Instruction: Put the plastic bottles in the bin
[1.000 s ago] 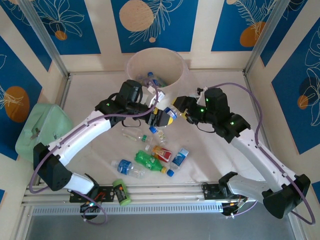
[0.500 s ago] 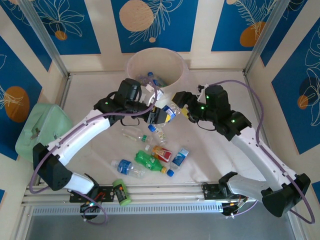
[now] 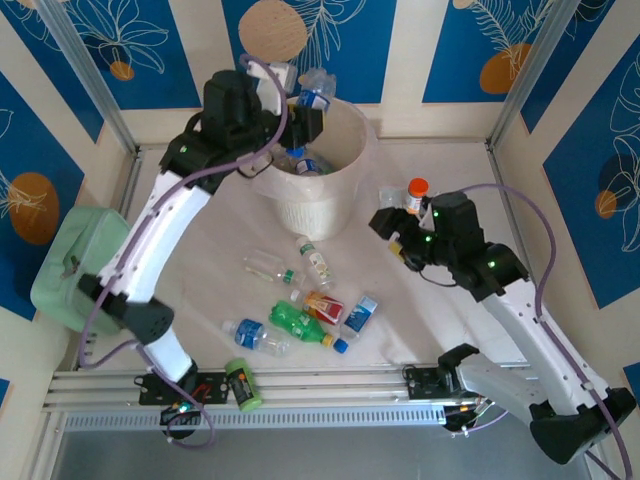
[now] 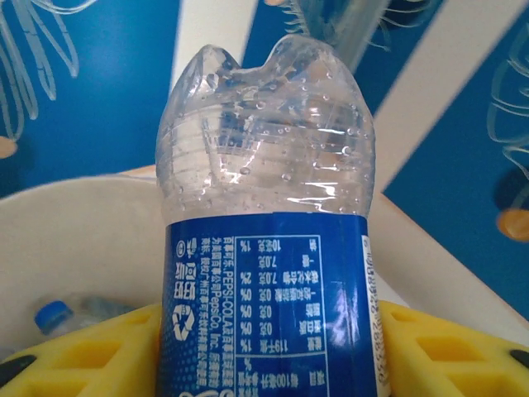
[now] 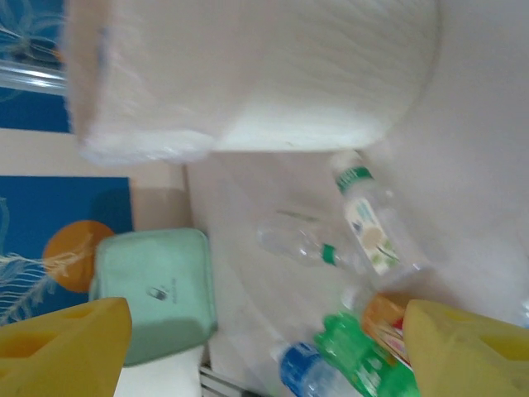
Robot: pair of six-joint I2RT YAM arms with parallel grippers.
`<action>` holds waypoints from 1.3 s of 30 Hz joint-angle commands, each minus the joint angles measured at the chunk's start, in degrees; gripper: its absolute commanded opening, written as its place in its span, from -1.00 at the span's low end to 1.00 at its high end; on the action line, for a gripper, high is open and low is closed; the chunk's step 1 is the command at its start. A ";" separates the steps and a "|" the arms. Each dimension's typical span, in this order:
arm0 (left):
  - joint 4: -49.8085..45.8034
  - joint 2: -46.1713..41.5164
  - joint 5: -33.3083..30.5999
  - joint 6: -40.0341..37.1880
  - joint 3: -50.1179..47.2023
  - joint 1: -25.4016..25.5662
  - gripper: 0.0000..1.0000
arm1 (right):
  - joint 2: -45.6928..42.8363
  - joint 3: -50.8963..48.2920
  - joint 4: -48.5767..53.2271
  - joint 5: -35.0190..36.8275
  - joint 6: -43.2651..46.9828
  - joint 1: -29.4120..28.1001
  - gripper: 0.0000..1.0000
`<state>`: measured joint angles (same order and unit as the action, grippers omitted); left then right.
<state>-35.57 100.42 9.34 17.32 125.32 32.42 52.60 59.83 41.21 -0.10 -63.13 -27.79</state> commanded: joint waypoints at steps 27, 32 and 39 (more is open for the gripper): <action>-7.04 6.22 -2.67 3.77 4.53 -3.25 0.85 | 14.95 -10.70 12.58 9.32 -15.18 -15.04 0.64; 1.73 -6.55 -0.46 6.02 -11.98 -3.25 0.87 | 22.61 -7.87 10.74 10.07 -14.89 -14.76 0.65; 12.85 -23.71 5.66 10.60 -36.53 -3.25 0.90 | 30.27 -6.92 7.62 9.74 -14.83 -14.16 0.66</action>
<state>-28.95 79.15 11.18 25.39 94.72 29.47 81.41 52.01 49.84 9.28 -76.79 -42.44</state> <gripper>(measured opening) 0.949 0.830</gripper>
